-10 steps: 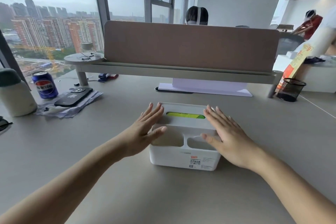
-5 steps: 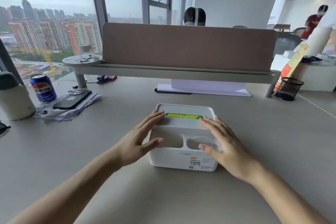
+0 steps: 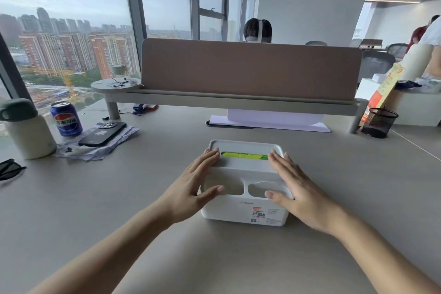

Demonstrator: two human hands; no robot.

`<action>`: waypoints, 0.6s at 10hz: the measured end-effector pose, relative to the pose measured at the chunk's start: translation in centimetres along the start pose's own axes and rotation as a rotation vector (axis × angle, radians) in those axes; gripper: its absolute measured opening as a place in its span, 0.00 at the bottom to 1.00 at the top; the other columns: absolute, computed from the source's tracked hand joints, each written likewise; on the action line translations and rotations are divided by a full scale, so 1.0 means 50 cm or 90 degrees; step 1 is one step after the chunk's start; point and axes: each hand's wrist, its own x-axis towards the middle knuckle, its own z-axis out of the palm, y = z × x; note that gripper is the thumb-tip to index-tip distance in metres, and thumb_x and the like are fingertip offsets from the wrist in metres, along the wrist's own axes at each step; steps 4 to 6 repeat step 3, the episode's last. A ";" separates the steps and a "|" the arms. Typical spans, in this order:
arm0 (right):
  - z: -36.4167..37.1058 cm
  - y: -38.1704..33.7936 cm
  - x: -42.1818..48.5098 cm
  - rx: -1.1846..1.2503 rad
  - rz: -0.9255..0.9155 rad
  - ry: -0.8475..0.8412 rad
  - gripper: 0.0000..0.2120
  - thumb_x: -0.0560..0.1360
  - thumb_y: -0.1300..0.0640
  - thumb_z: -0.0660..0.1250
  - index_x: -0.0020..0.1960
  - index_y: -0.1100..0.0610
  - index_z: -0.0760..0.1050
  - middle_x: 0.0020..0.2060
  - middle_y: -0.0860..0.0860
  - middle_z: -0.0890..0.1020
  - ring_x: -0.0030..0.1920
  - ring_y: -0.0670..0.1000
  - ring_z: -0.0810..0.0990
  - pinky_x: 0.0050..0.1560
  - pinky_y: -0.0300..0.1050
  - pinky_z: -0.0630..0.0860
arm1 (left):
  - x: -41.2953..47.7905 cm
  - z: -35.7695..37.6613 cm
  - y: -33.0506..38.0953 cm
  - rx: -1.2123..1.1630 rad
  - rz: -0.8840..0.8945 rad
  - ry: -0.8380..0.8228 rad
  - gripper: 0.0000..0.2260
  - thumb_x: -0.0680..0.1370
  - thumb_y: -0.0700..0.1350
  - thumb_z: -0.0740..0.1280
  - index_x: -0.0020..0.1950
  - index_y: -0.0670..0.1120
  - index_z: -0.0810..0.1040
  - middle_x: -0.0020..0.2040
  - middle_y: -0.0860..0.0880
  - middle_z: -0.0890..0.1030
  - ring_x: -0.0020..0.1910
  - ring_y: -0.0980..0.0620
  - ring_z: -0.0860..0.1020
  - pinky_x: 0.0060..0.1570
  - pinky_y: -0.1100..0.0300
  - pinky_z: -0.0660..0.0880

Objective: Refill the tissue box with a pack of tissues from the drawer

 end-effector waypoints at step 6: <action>-0.026 -0.005 -0.009 0.133 0.006 0.044 0.40 0.70 0.35 0.60 0.78 0.40 0.47 0.73 0.27 0.46 0.76 0.33 0.40 0.78 0.41 0.44 | -0.009 -0.020 0.016 -0.220 -0.038 0.019 0.44 0.67 0.68 0.69 0.77 0.63 0.51 0.78 0.67 0.55 0.75 0.71 0.53 0.74 0.64 0.53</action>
